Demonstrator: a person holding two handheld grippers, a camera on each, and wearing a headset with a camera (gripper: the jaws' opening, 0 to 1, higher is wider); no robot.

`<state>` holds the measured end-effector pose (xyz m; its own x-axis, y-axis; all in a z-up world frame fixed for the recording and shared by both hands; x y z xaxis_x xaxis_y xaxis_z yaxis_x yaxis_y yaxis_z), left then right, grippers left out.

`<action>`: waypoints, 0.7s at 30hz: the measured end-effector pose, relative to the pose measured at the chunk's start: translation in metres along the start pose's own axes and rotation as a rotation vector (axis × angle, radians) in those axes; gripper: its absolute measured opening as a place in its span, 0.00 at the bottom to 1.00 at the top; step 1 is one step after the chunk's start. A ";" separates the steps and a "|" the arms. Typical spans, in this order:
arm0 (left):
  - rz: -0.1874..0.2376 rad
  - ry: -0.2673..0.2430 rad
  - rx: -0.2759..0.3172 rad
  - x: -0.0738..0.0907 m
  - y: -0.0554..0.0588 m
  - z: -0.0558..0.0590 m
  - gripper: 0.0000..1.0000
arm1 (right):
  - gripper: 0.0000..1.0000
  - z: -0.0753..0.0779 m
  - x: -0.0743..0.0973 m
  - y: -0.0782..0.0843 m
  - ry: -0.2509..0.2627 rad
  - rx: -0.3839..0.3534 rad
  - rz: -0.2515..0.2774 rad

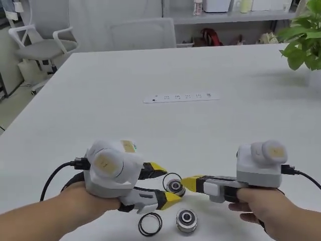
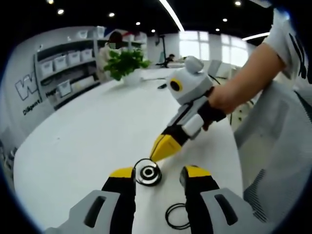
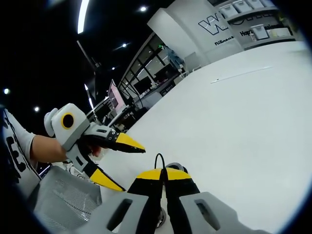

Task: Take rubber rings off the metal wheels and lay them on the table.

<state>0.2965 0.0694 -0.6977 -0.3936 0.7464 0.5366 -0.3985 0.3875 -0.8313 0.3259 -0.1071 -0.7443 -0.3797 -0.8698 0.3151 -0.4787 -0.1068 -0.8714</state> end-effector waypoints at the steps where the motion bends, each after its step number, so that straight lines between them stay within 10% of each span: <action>1: 0.003 0.000 0.000 0.003 0.000 0.001 0.41 | 0.00 0.000 0.000 0.000 -0.001 -0.002 0.002; 21: 0.049 0.006 0.032 0.036 0.007 0.006 0.61 | 0.00 -0.010 0.004 -0.004 -0.025 -0.005 0.011</action>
Point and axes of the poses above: the centre of the closed fingertips' face, and the gripper's own axes: x roughly backward along the fingers, z roughly to its right, y roughly out of its underside, the point moved 10 cm from there along x, roughly backward along the fingers, and after that the axes turned 14 degrees about x, right-handed, at the moved point
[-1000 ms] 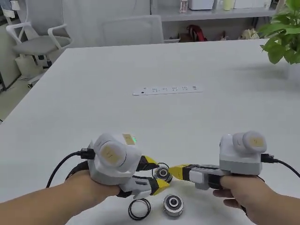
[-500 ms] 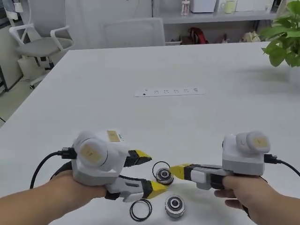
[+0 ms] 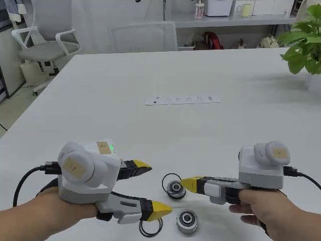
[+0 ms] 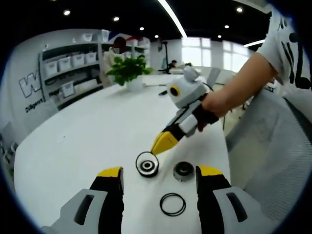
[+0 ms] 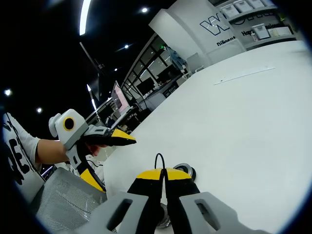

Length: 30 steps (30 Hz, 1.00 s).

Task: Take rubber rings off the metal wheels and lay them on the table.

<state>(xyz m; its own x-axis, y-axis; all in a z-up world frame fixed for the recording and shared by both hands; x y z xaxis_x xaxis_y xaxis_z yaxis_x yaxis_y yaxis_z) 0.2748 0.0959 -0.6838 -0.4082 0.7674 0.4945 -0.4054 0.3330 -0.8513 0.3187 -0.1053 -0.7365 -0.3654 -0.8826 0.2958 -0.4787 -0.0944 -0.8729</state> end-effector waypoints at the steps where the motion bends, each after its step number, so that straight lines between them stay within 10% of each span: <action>1: 0.004 -0.001 0.003 0.002 0.001 0.000 0.61 | 0.00 -0.001 0.000 0.000 -0.002 -0.001 0.000; 30: 0.039 -0.033 -0.004 0.035 0.019 -0.002 0.78 | 0.00 -0.017 -0.008 0.005 -0.093 -0.007 -0.062</action>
Point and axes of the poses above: the centre of the closed fingertips' face, and the gripper's own axes: x roughly backward along the fingers, z roughly to its right, y roughly out of its underside, the point moved 10 cm from there along x, roughly backward along the fingers, and after that the axes turned 14 degrees about x, right-handed, at the moved point
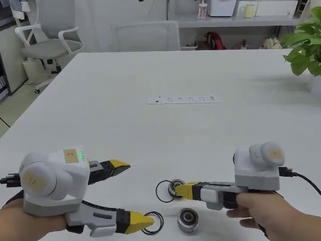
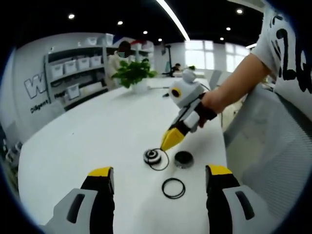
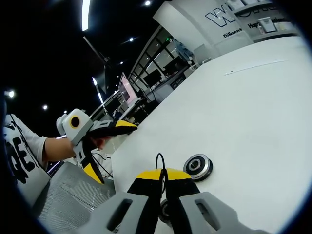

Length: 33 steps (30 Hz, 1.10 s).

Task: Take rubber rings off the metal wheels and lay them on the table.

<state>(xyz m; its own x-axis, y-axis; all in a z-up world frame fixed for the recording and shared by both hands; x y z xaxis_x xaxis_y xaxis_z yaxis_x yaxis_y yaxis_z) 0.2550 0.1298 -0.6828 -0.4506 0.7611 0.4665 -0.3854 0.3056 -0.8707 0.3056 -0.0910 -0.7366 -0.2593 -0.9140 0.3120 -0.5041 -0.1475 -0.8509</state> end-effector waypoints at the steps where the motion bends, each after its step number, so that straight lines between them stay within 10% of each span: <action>1: -0.004 -0.002 -0.005 0.001 0.001 0.000 0.79 | 0.00 -0.001 -0.001 0.000 -0.005 0.000 -0.004; 33: -0.052 -0.008 -0.017 0.011 0.017 0.001 0.80 | 0.00 -0.022 -0.021 0.019 -0.118 0.026 -0.144</action>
Point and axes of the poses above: the centre of the closed fingertips' face, and the gripper's own axes: x roughly backward along the fingers, z roughly to its right, y roughly out of its underside, the point moved 10 cm from there along x, roughly backward along the fingers, and after that the axes turned 14 degrees about x, right-handed, at the moved point
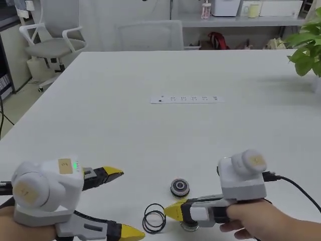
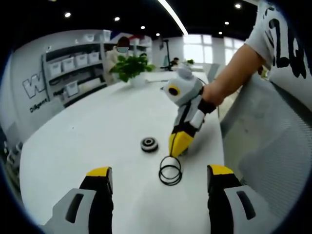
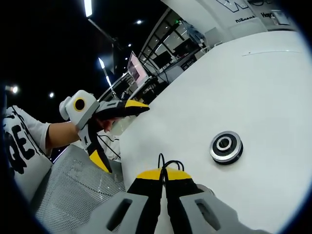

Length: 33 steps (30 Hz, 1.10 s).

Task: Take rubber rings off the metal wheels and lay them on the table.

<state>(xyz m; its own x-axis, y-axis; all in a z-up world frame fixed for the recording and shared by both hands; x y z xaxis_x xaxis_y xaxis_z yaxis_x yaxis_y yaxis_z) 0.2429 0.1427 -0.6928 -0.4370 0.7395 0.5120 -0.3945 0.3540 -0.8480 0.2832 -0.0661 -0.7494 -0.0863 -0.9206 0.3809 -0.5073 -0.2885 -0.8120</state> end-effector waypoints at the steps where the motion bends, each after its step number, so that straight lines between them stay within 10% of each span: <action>1: 0.000 0.000 0.000 0.000 0.000 0.000 0.80 | 0.00 0.000 -0.001 0.001 0.000 0.005 -0.006; 33: -0.030 0.006 -0.014 -0.002 0.002 0.003 0.78 | 0.09 0.000 -0.001 -0.001 0.058 0.171 -0.060</action>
<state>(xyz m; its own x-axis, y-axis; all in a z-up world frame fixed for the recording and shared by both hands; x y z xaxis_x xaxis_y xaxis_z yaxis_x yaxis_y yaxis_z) 0.2406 0.1405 -0.6947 -0.4202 0.7322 0.5360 -0.3961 0.3834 -0.8343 0.2836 -0.0647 -0.7488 -0.1123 -0.8849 0.4521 -0.3607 -0.3876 -0.8483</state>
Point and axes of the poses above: the centre of the closed fingertips' face, and the gripper's own axes: x roughly backward along the fingers, z roughly to its right, y roughly out of its underside, the point moved 10 cm from there along x, roughly backward along the fingers, and after that the axes turned 14 degrees about x, right-handed, at the moved point
